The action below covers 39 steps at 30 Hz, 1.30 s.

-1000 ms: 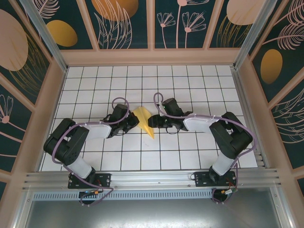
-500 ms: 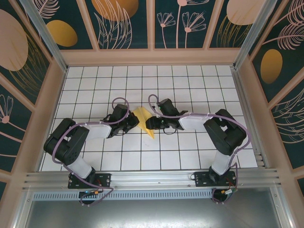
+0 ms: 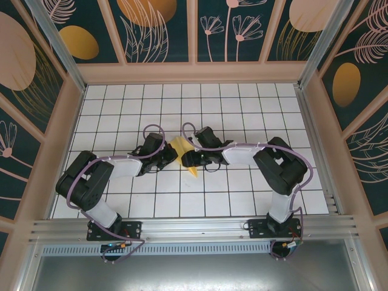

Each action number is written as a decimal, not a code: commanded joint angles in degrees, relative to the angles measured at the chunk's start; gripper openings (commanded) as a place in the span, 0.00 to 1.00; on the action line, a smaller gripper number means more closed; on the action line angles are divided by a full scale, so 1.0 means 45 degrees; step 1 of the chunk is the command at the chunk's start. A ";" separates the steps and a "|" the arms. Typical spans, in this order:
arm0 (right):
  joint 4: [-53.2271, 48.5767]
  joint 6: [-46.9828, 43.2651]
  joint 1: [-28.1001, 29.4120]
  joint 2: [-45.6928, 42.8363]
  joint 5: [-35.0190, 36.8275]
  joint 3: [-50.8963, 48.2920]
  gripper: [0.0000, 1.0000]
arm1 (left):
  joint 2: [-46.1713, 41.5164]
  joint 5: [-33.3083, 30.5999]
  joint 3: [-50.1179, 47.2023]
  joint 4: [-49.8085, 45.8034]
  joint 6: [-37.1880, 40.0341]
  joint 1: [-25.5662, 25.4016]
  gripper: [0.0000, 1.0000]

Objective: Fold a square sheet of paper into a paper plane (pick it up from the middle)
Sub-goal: Move the paper plane to the top-center of the table.

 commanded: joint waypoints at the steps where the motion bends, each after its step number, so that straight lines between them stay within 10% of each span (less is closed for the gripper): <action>1: -0.0611 -0.0195 0.0137 0.0266 0.0749 0.0468 0.44 | 0.0171 0.0204 -0.0102 -0.0060 0.0190 -0.0041 0.00; 7: -0.1171 -0.0272 0.0312 0.0500 0.1780 0.0794 0.34 | -0.0069 0.0035 -0.0024 -0.0412 0.0153 -0.0056 0.11; 18: -0.2316 0.0333 0.0291 0.0480 0.4498 0.1730 0.10 | -0.1679 -0.2530 0.0425 -0.2971 0.0224 -0.0033 0.74; 30: -0.3205 -0.0146 -0.2092 0.2532 0.4788 0.4944 0.08 | -0.1782 -0.3190 0.0435 -0.3519 0.0248 -0.0039 0.99; 39: -0.4279 -0.0247 -0.2372 0.4570 0.4921 0.7773 0.13 | -0.1738 -0.3264 0.0481 -0.3819 0.0368 -0.0039 0.99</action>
